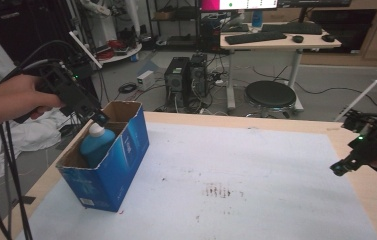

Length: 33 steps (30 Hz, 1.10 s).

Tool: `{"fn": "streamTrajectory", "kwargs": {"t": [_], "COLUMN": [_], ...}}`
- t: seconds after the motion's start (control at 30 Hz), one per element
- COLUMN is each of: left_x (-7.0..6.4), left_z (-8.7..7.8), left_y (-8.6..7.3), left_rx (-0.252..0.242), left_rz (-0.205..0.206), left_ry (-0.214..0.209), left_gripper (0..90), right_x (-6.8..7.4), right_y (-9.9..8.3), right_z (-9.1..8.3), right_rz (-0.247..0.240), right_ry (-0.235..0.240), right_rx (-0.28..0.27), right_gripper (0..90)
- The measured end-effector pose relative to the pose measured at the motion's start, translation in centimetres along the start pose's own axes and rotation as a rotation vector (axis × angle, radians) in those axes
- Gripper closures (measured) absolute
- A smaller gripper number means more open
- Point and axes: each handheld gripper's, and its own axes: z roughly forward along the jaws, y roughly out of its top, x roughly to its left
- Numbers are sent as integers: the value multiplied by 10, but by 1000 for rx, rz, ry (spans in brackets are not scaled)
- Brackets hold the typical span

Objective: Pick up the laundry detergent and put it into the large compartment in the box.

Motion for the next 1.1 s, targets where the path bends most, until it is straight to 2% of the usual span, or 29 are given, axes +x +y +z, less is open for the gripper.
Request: {"fn": "streamTrajectory", "kwargs": {"t": [0.13,0.2,0.3,0.37,0.4,0.47,0.5,0.53,0.6,0.63,0.7,0.87,0.9,1.03,1.1], "left_x": [-8,-27,-40,-50,-50,-64,-69,-74,-82,-82,-92,-99,-104,-108,-108], "left_z": [1,6,15,24,24,39,44,49,57,57,66,72,77,82,86], "left_y": [6,23,35,43,43,55,59,63,70,70,79,86,90,93,94], "left_rx": [1,3,11,20,20,40,46,54,65,65,78,85,90,96,107], "left_rz": [8,67,81,102,102,138,148,159,189,189,216,236,248,253,253], "left_ry": [-1,-49,-102,-112,-112,-141,-150,-151,-164,-164,-181,-192,-192,-170,-154], "left_gripper": [273,273,273,273,273,273,249,148,130,129,130,129,129,128,38], "right_x": [1,2,4,6,6,9,10,11,13,14,16,18,20,22,23], "right_y": [0,-1,-1,0,0,2,2,3,4,4,4,5,6,7,8], "right_z": [-1,-4,-5,-6,-6,-7,-7,-7,-8,-8,-9,-9,-10,-10,-10], "right_rz": [-7,-2,-7,-4,-4,-11,-11,-20,-21,-23,-25,-28,-28,-31,-30], "right_ry": [-2,-2,-4,-5,-5,-3,-4,-2,-5,-4,-4,-5,-4,-7,-6], "right_rx": [0,-9,-9,-13,-13,-21,-21,-25,-23,-26,-30,-32,-35,-35,-36], "right_gripper": [28,28,28,27,27,27,28,28,28,28,28,28,27,27,28]}}
